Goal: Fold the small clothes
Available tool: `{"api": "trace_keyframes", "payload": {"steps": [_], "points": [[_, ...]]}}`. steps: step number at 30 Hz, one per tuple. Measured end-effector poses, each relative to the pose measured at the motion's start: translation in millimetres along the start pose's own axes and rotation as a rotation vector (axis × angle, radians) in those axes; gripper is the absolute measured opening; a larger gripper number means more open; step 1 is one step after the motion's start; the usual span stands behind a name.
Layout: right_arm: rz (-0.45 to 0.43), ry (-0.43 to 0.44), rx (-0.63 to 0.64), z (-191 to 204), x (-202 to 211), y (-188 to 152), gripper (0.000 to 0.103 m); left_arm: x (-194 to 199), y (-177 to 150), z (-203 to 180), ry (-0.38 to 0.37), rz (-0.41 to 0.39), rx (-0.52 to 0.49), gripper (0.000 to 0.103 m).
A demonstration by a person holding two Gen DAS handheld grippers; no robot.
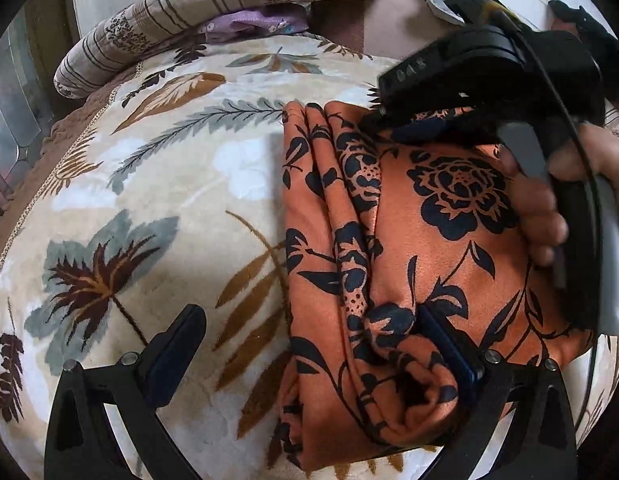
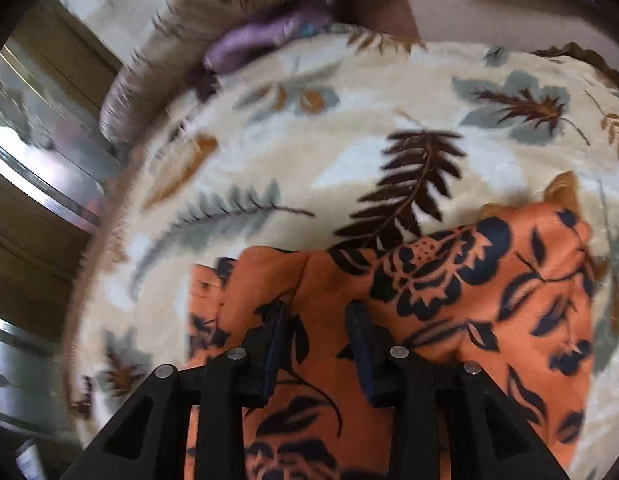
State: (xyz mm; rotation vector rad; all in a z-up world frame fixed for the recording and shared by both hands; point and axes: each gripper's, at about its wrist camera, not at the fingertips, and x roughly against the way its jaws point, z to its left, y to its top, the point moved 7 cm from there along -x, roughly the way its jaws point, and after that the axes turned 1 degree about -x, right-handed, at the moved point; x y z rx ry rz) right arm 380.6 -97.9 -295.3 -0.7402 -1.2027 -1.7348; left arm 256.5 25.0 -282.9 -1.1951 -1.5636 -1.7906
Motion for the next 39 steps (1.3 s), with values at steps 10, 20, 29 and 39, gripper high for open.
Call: {"api": "trace_keyframes", "payload": {"steps": [10, 20, 29, 39], "points": [[-0.178, -0.016, -0.084, -39, 69, 2, 0.036, -2, 2, 2, -0.003, 0.012, 0.007, 0.103], [-0.049, -0.012, -0.136, -69, 64, -27, 0.038, -1, 4, 0, 0.016, 0.012, -0.003, 0.103], [-0.117, 0.043, -0.141, -90, 142, -68, 0.066, 37, 31, 14, -0.027, -0.097, 0.051, 0.103], [-0.074, 0.144, -0.222, -120, 159, -120, 0.066, 25, 35, 59, 0.060, -0.061, 0.263, 0.103]]}}
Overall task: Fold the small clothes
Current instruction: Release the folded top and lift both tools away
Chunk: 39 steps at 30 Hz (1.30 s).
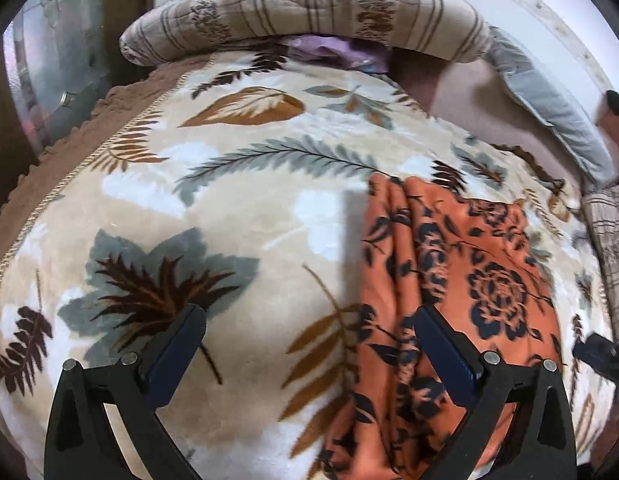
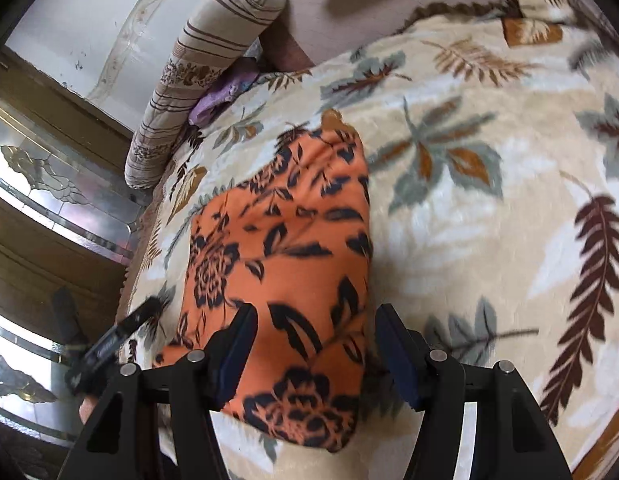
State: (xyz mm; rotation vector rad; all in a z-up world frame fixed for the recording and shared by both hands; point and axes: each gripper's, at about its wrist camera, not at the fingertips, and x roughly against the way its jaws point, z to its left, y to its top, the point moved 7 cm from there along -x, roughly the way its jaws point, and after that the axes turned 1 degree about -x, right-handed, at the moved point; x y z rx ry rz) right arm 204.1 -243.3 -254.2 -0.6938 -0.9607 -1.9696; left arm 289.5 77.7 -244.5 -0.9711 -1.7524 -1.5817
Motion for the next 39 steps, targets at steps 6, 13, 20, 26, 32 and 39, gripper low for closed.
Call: {"api": "trace_keyframes", "payload": {"steps": [6, 13, 20, 26, 32, 39], "points": [[-0.026, 0.050, -0.023, -9, 1, -3, 0.066, 11, 4, -1, 0.071, -0.068, -0.033, 0.103], [-0.051, 0.102, -0.044, -9, 7, 4, 0.066, 13, 9, -16, 0.086, -0.090, -0.064, 0.103], [-0.069, 0.155, -0.001, 6, 2, 5, 0.066, 7, 9, -26, 0.076, -0.072, -0.084, 0.103], [0.016, 0.105, 0.043, 11, -34, -5, 0.066, -4, 4, -30, 0.099, -0.037, -0.127, 0.103], [-0.002, 0.093, 0.045, 10, -30, 1, 0.065, -8, 0, -33, 0.117, -0.028, -0.174, 0.103], [-0.064, 0.155, 0.129, 34, -15, 4, 0.065, -7, -3, -38, 0.125, -0.038, -0.203, 0.103]]}}
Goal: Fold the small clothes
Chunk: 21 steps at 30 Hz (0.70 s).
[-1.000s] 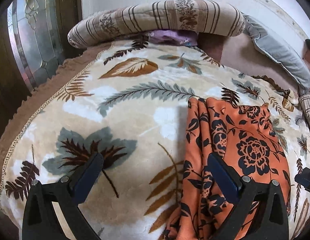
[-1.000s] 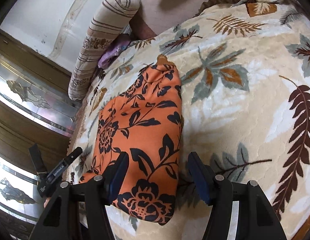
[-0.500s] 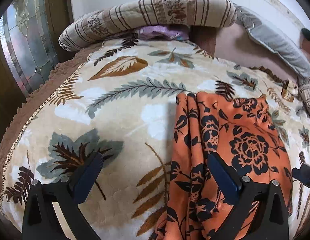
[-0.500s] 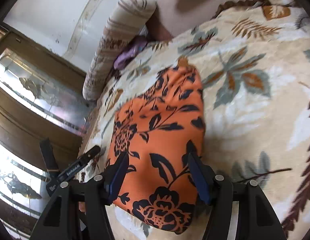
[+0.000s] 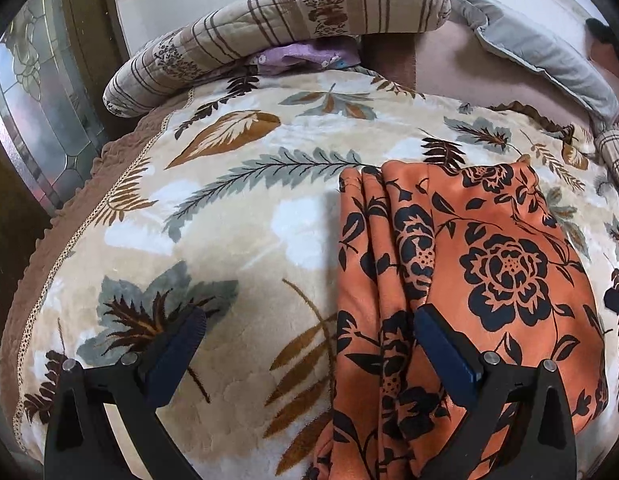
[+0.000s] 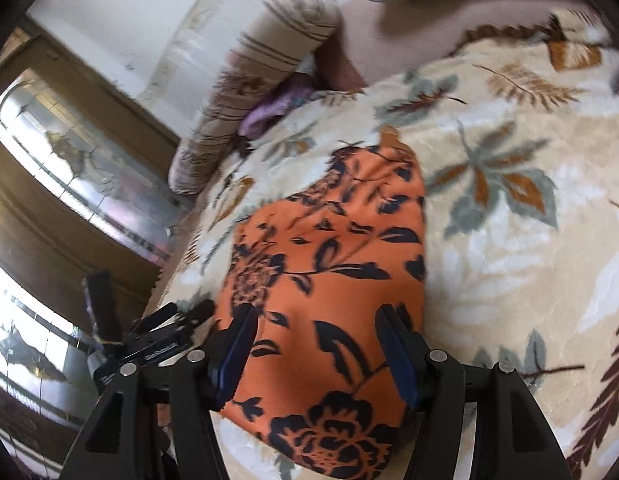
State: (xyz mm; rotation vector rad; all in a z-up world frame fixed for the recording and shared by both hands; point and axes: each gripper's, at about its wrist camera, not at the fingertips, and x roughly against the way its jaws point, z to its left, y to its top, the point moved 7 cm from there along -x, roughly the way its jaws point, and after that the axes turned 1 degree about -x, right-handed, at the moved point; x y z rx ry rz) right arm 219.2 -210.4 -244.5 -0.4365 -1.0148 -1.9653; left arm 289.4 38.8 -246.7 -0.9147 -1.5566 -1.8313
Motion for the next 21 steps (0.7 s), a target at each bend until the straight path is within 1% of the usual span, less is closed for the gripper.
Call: {"api": "trace_keyframes", "payload": {"steps": [1, 3, 4, 7, 9, 13, 17, 21], "points": [[0.017, -0.002, -0.003, 0, -4, -3, 0.065, 0, 0, 0, 0.001, 0.000, -0.001, 0.103], [0.081, -0.019, -0.010, -5, -18, -13, 0.066, 0, 0, -1, 0.002, -0.001, -0.003, 0.103], [0.094, -0.033, -0.001, -6, -21, -15, 0.065, 0, -1, -1, 0.004, -0.001, -0.006, 0.103], [0.083, -0.031, 0.002, -3, -18, -14, 0.065, 0, -2, -2, 0.012, -0.002, -0.018, 0.103], [0.061, -0.011, -0.014, -3, -11, -11, 0.065, -1, -2, -2, 0.013, -0.002, -0.022, 0.103], [0.021, -0.004, -0.058, -11, 2, 0, 0.066, 0, -3, -2, 0.015, -0.004, -0.025, 0.103], [-0.017, -0.030, -0.123, -27, 11, 11, 0.066, 0, -3, -3, 0.009, -0.001, -0.034, 0.103], [0.011, -0.042, -0.219, -51, 10, 12, 0.066, 1, -4, -4, -0.026, 0.014, -0.033, 0.103]]}}
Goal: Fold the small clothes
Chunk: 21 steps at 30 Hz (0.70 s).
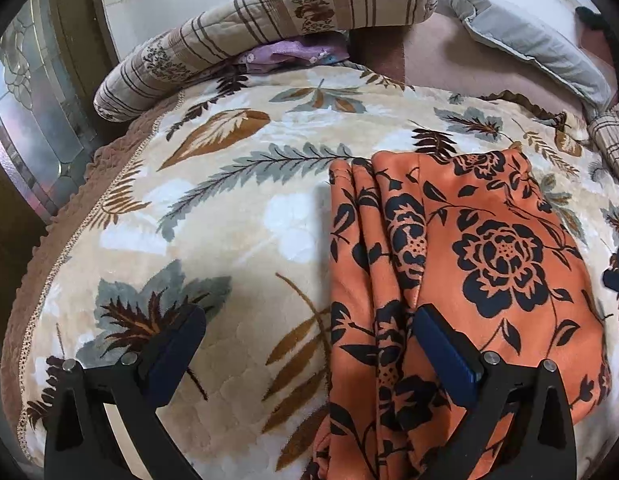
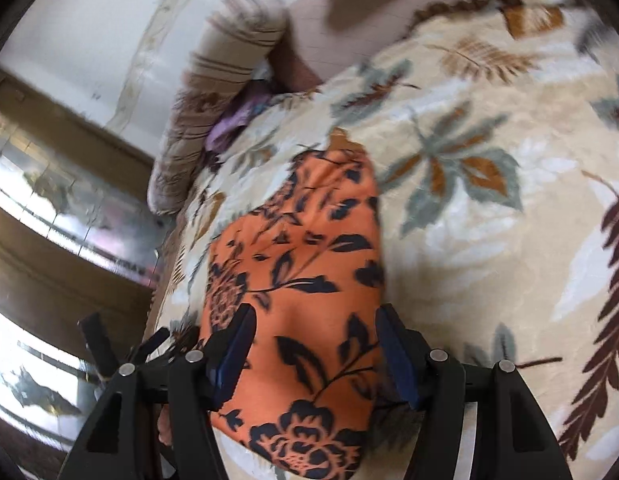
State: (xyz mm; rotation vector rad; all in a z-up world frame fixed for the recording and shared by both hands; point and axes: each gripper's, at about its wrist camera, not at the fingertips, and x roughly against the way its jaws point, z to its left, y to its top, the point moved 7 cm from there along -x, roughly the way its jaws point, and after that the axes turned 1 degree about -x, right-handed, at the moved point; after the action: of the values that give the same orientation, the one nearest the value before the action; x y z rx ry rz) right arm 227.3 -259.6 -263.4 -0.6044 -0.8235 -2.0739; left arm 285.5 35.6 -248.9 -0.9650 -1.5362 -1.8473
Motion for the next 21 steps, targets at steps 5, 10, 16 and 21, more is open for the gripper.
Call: {"api": "trace_keyframes", "payload": {"steps": [5, 10, 16, 21], "points": [[0.068, 0.021, -0.064, -11, -14, -4, 0.066, 2, 0, -1, -0.120, 0.035, 0.022, 0.103], [0.084, 0.024, -0.077, -14, -19, -7, 0.067, 8, 3, 4, -0.249, 0.036, 0.086, 0.103], [0.079, 0.038, -0.083, -14, -18, -7, 0.067, 27, 10, 1, -0.388, -0.014, 0.090, 0.103], [0.086, 0.045, -0.080, -13, -20, -9, 0.067, 15, 3, -7, -0.426, 0.065, 0.090, 0.103]]}}
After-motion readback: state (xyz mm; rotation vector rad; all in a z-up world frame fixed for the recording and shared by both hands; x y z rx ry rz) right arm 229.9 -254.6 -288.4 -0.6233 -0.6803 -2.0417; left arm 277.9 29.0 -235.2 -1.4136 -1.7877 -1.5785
